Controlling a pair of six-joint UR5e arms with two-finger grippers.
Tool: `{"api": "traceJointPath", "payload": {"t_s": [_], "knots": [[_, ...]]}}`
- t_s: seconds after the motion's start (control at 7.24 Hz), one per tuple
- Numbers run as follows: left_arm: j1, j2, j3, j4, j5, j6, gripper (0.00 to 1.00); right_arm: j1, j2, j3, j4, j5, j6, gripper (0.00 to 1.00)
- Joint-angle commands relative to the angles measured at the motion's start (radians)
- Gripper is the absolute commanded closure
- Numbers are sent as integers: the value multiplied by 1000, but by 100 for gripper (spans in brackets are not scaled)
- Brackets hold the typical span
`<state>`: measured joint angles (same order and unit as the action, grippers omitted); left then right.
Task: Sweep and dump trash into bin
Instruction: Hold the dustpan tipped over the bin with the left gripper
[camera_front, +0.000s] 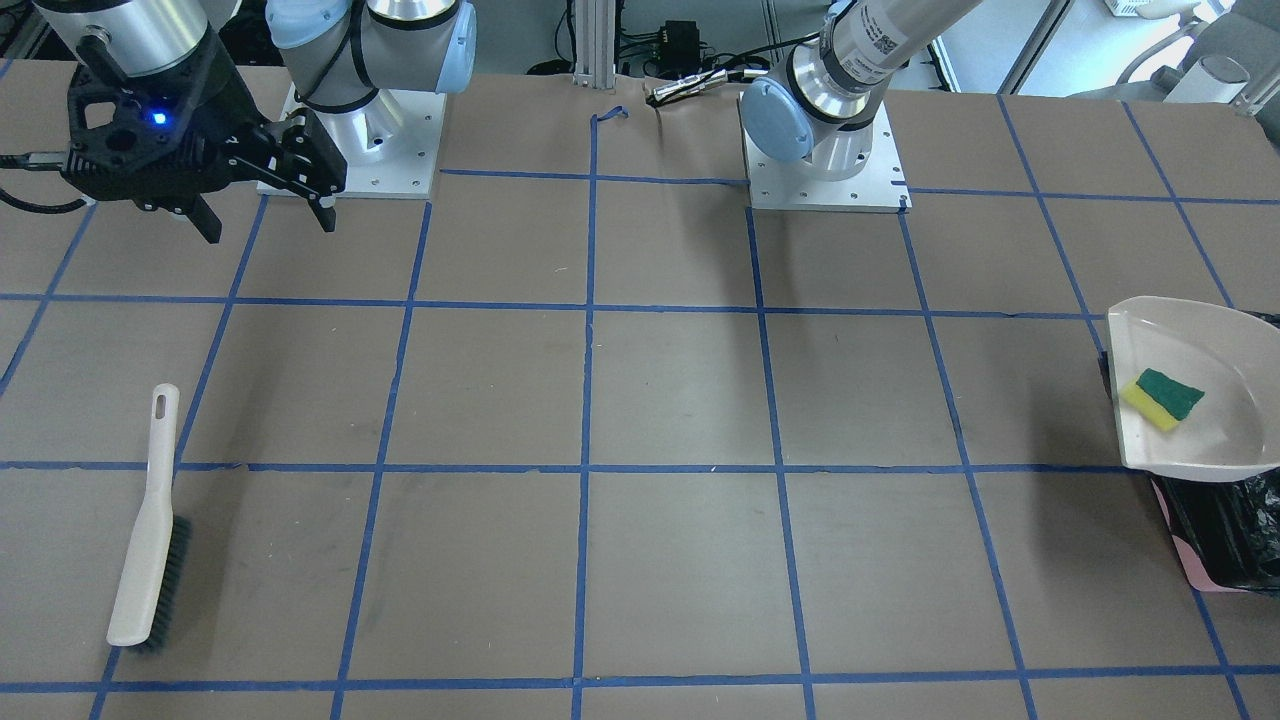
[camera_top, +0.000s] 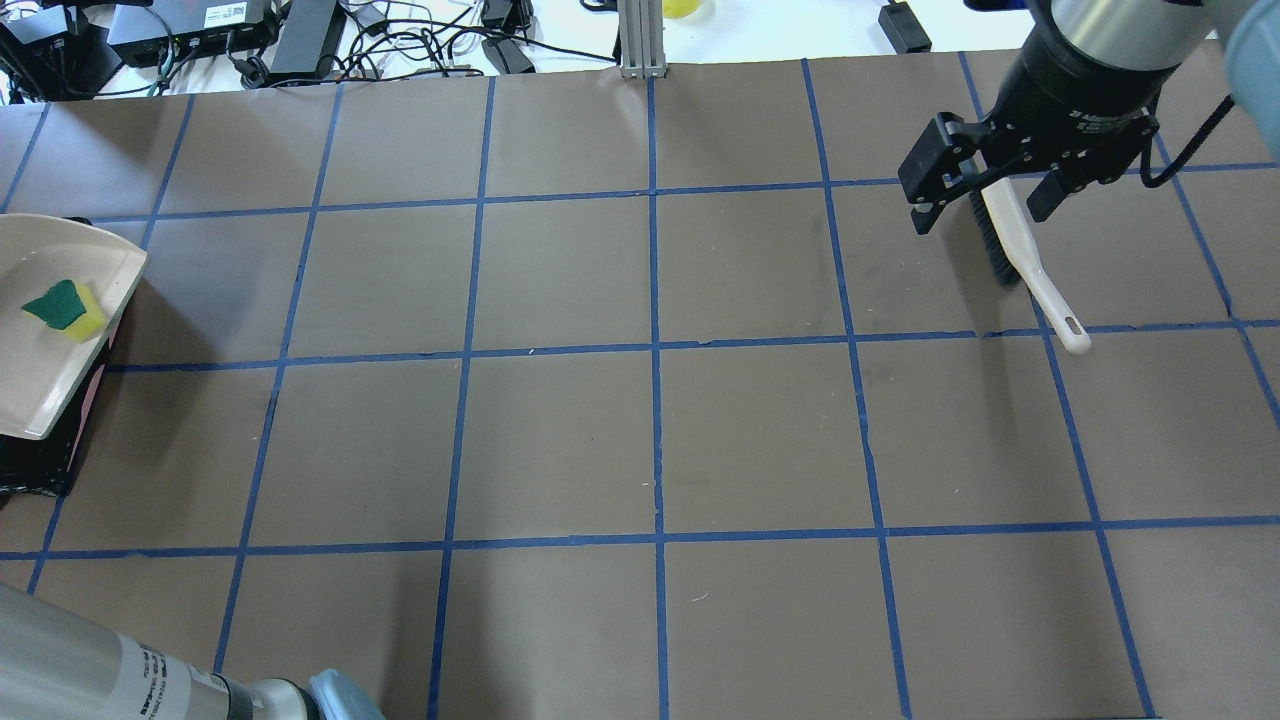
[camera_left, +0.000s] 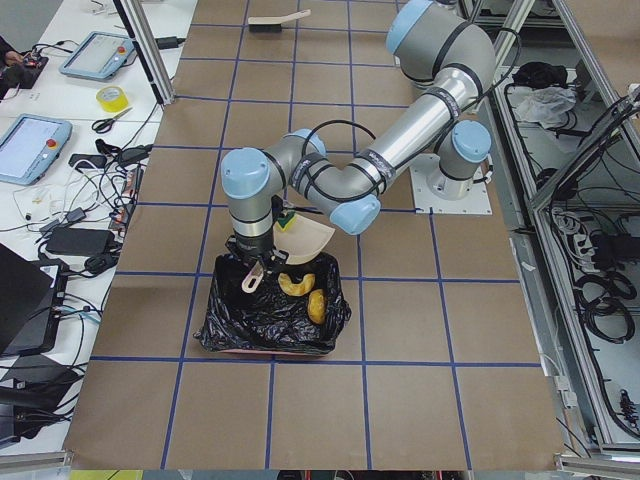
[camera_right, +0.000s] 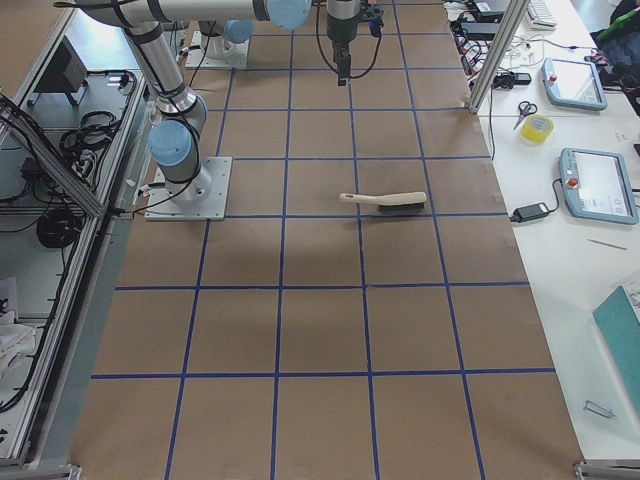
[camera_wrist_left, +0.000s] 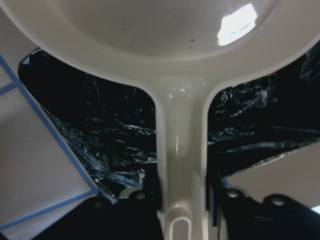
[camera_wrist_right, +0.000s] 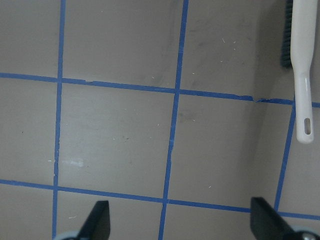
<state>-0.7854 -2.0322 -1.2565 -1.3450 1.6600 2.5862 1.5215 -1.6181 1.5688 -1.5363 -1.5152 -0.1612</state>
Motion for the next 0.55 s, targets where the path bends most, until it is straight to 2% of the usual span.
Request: {"api": "traceJointPath", "payload": {"t_s": [0.0, 0.14, 0.41], "knots": [[-29, -13, -3, -83, 42, -246, 100, 22, 17, 10, -7, -6, -1, 0], [-34, -28, -4, -107, 43, -318, 100, 23, 21, 28, -8, -73, -11, 0], [-67, -63, -12, -120, 43, -371, 100, 25, 18, 34, -10, -95, 0, 0]]}}
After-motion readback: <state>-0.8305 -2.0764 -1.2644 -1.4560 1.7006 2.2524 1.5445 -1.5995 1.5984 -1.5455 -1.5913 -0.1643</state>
